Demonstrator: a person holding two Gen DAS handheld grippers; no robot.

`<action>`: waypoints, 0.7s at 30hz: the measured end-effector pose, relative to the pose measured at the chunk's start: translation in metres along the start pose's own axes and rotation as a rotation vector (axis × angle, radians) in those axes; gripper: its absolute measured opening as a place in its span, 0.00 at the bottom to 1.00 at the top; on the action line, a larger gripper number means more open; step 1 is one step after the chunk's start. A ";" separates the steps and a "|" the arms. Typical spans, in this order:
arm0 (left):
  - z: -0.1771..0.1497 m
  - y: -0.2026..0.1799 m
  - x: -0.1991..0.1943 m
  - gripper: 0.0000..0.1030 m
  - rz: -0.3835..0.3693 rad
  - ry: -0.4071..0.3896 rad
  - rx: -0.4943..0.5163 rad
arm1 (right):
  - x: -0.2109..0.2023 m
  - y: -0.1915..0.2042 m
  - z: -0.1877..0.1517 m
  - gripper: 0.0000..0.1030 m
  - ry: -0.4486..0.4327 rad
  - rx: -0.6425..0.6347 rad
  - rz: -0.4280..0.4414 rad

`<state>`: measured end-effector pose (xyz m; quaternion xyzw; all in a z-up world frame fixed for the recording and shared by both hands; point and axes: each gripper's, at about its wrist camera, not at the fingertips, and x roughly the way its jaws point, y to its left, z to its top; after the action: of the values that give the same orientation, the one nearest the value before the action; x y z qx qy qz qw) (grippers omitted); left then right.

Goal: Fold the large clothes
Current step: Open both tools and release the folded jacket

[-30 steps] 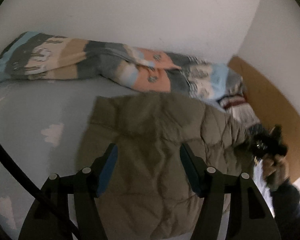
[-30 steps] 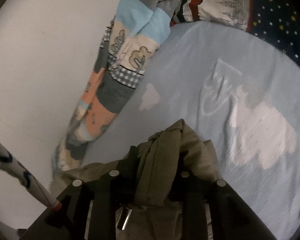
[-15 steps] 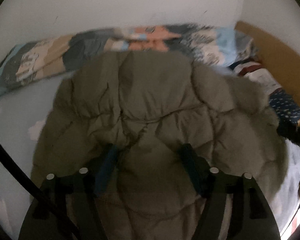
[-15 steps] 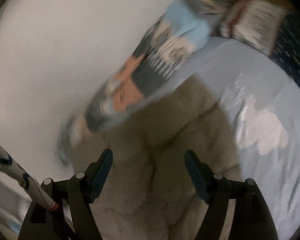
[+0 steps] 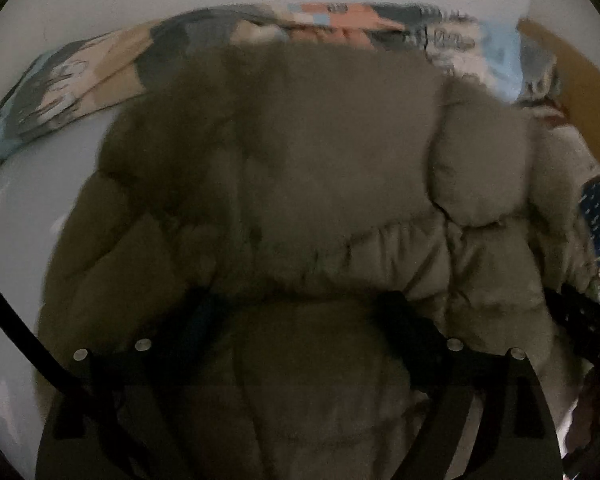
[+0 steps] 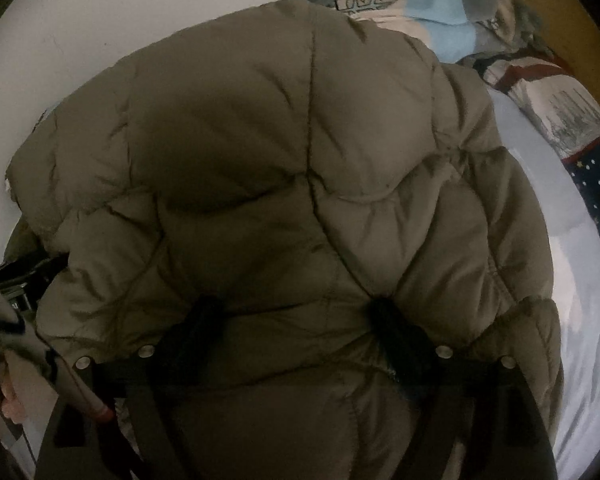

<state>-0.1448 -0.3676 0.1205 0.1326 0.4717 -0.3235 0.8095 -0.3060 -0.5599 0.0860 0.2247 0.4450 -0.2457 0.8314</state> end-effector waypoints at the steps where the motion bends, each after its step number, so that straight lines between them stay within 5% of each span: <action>1: -0.007 -0.002 -0.013 0.84 -0.015 -0.015 0.010 | -0.004 -0.002 0.000 0.81 -0.005 0.029 0.003; 8: -0.079 -0.003 -0.097 0.84 -0.036 -0.070 -0.038 | -0.092 -0.006 -0.032 0.78 -0.084 0.160 0.073; 11: -0.104 0.004 -0.112 0.84 -0.026 -0.102 -0.093 | -0.121 0.013 -0.057 0.62 -0.093 0.191 0.119; 13: -0.111 0.002 -0.112 0.84 -0.006 -0.121 -0.086 | -0.131 0.030 -0.072 0.52 -0.094 0.179 0.146; 21: -0.097 0.008 -0.084 0.84 0.034 -0.135 -0.048 | -0.134 0.079 -0.102 0.51 -0.155 0.098 0.129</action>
<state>-0.2346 -0.2775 0.1409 0.0989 0.4216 -0.3065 0.8477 -0.3870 -0.4095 0.1608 0.2734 0.3513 -0.2300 0.8654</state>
